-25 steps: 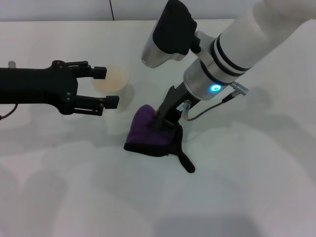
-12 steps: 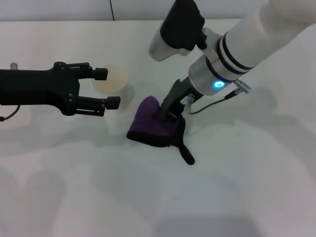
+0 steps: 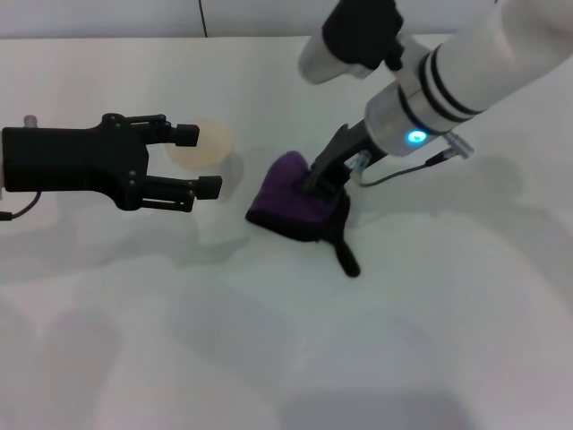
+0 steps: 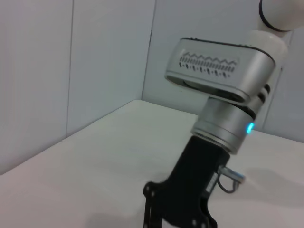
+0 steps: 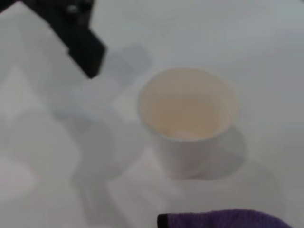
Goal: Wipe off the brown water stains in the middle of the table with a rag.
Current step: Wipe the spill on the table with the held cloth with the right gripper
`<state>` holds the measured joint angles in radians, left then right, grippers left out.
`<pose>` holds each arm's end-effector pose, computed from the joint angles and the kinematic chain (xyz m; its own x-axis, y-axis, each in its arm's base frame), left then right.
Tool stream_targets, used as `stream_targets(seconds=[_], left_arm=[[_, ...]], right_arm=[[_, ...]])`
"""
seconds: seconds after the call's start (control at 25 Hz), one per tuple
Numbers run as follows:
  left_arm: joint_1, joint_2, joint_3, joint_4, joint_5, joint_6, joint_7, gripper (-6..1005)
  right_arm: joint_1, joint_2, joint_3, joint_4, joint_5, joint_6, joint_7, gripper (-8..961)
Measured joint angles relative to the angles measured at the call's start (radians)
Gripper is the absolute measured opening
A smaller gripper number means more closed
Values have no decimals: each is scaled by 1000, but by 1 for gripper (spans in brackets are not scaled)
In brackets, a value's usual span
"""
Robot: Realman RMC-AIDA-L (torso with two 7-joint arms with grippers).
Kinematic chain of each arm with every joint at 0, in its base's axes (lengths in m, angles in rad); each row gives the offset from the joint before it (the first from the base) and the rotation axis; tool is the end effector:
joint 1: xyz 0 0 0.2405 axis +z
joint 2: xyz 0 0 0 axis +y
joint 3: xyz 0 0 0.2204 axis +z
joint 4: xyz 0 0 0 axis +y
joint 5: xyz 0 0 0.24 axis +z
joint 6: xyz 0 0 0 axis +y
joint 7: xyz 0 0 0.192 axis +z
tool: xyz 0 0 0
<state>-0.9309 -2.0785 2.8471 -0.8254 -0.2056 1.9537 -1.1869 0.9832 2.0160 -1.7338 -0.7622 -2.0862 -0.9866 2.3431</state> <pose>-0.2193 0.3503 0.0293 0.8662 0.2618 0.4257 0.3380 -0.9344 -0.1130 0.0924 0.4215 -0.1364 0.9234 -0.3704 0.1008 -0.3296 -0.8995 -0.2869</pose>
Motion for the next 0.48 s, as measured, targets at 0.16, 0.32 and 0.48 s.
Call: stream_targets(seconds=[0.16,0.32,0.48], left_arm=[[8,0,0,0,0,-2,7,867],[12,0,0,7,0,-8,12,866],[16,3,0,31,0,-14,13,866]], right_arm=[[-19,3,49,-4,-45,1,1,77],[-27,0,67,-1,-49,1,-2,78],[-39,2,65,-7,-60,-19,-4,79]])
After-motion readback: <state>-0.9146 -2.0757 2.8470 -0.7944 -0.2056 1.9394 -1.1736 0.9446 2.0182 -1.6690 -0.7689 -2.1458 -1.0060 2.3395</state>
